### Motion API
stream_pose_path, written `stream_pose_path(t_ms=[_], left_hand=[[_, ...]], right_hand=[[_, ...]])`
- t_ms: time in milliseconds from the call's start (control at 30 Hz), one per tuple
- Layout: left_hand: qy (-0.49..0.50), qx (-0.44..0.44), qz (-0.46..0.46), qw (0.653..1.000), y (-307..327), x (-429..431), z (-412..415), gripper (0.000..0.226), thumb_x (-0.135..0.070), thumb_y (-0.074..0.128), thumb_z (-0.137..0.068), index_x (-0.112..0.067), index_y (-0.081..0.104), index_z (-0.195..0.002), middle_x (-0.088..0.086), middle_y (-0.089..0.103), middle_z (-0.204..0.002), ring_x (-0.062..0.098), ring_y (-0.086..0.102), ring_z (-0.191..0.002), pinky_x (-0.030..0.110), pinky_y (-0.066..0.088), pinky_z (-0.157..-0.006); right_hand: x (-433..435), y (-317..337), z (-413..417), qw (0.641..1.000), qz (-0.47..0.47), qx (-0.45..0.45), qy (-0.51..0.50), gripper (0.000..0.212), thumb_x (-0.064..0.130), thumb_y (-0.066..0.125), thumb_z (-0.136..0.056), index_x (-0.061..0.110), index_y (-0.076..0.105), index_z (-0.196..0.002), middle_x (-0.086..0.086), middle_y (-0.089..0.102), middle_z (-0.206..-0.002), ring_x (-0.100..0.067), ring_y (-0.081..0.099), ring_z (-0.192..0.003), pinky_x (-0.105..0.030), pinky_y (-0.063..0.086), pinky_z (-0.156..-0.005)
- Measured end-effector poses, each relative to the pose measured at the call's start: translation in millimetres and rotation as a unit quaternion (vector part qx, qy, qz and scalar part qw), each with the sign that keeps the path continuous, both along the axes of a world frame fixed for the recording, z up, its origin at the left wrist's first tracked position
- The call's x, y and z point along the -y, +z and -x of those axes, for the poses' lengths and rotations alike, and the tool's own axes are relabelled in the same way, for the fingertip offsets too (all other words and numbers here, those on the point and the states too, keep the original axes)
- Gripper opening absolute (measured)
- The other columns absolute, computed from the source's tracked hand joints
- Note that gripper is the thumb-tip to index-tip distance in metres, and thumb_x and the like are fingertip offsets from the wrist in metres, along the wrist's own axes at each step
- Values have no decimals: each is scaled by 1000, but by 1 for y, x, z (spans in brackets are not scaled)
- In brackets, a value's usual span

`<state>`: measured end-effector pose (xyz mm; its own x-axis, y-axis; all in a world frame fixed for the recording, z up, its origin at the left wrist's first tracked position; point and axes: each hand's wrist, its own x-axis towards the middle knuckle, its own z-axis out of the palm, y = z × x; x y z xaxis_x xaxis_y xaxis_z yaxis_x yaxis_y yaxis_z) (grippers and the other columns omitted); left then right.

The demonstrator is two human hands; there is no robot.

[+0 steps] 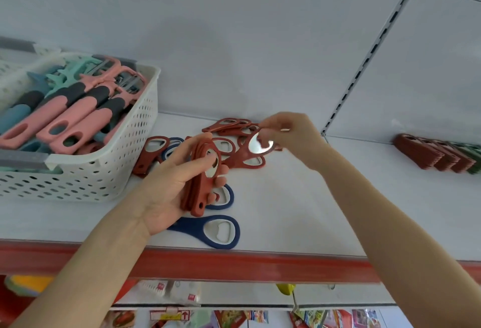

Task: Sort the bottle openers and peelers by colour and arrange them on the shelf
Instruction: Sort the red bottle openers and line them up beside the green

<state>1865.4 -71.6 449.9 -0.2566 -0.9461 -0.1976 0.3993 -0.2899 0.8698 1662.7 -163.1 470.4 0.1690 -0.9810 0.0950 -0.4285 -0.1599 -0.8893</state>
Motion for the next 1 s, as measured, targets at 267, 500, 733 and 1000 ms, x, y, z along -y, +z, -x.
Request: stream_pose_path(t_ms=[267, 500, 733, 1000], left_hand=[[-13, -77, -25, 997, 0, 4, 6, 33, -48, 45, -85, -26, 60, -105, 8, 66, -103, 27, 66, -89, 39, 51, -65], [-15, -59, -3, 998, 1, -1, 9, 52, -1, 58, -74, -20, 54, -122, 18, 67, -101, 27, 69, -81, 30, 54, -53], [47, -36, -4, 998, -1, 2, 6, 38, -6, 62, -65, -11, 60, -103, 16, 69, -89, 13, 62, -59, 18, 47, -42], [92, -50, -24, 994, -1, 10, -8, 21, -26, 58, -78, -19, 56, -98, 12, 65, -88, 18, 64, -65, 25, 51, -50]], right_hand=[[-20, 30, -18, 980, -100, 111, 130, 13, -3, 59, -85, 9, 64, -84, 0, 67, -64, -7, 63, -58, -19, 56, -61], [-17, 5, -30, 991, 42, -115, 63, 5, 15, 64, -86, 13, 67, -83, 1, 67, -80, -11, 63, -76, -27, 51, -74], [-11, -29, -10, 930, 33, -360, 63, 31, 28, 68, -81, 2, 58, -94, -10, 58, -90, -24, 52, -81, -31, 35, -67], [-10, -3, 14, 994, -81, 72, 26, 20, -10, 62, -80, 10, 61, -81, 2, 65, -63, -4, 62, -57, -16, 53, -62]])
